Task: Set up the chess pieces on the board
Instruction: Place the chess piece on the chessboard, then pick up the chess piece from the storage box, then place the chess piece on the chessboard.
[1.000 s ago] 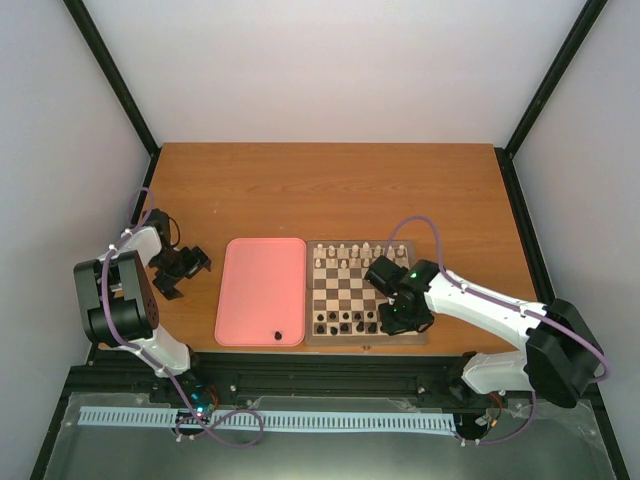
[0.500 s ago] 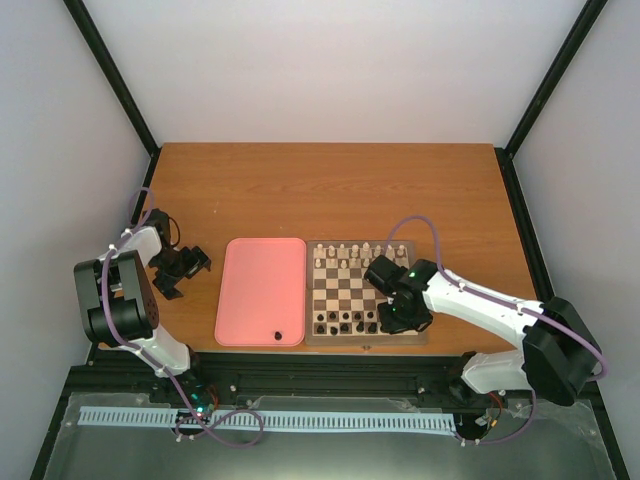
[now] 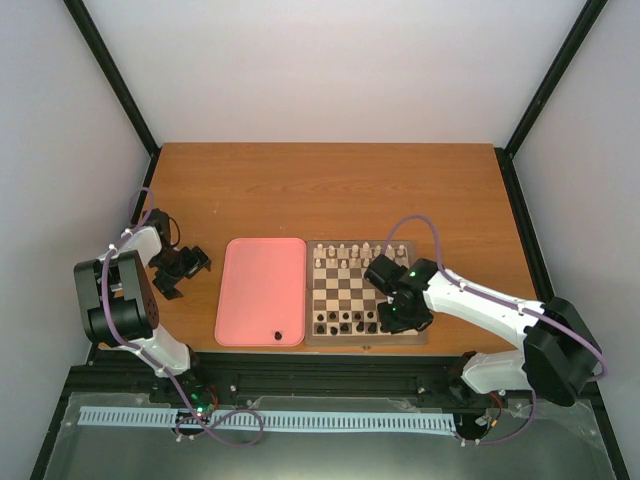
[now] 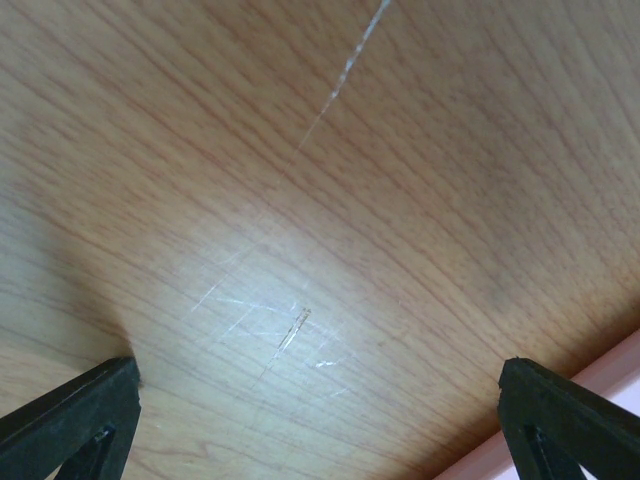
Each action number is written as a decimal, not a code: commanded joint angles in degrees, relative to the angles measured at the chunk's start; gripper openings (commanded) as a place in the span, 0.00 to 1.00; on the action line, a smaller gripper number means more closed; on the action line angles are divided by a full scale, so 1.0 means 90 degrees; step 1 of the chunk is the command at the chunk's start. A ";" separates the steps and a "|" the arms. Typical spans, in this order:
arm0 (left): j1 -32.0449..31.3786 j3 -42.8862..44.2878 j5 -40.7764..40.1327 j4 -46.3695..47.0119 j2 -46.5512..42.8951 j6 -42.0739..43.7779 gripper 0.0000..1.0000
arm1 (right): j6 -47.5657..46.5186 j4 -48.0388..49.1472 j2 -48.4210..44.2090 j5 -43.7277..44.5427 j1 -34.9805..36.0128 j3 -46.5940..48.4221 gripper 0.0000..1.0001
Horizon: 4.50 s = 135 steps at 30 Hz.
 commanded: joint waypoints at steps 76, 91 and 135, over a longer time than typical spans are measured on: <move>-0.0024 0.0076 0.0289 0.0061 -0.0261 0.0047 1.00 | -0.2109 -0.0036 0.5707 -0.1505 0.2462 0.6179 0.18; -0.0026 0.0116 0.0265 0.0047 -0.0242 0.0049 1.00 | -0.1956 -0.0082 0.4984 -0.0822 0.2192 0.6303 0.05; -0.0025 0.0044 0.0149 0.0024 -0.0182 0.0097 1.00 | -0.0056 -0.0919 -0.0976 -0.0250 -0.0891 0.0170 0.07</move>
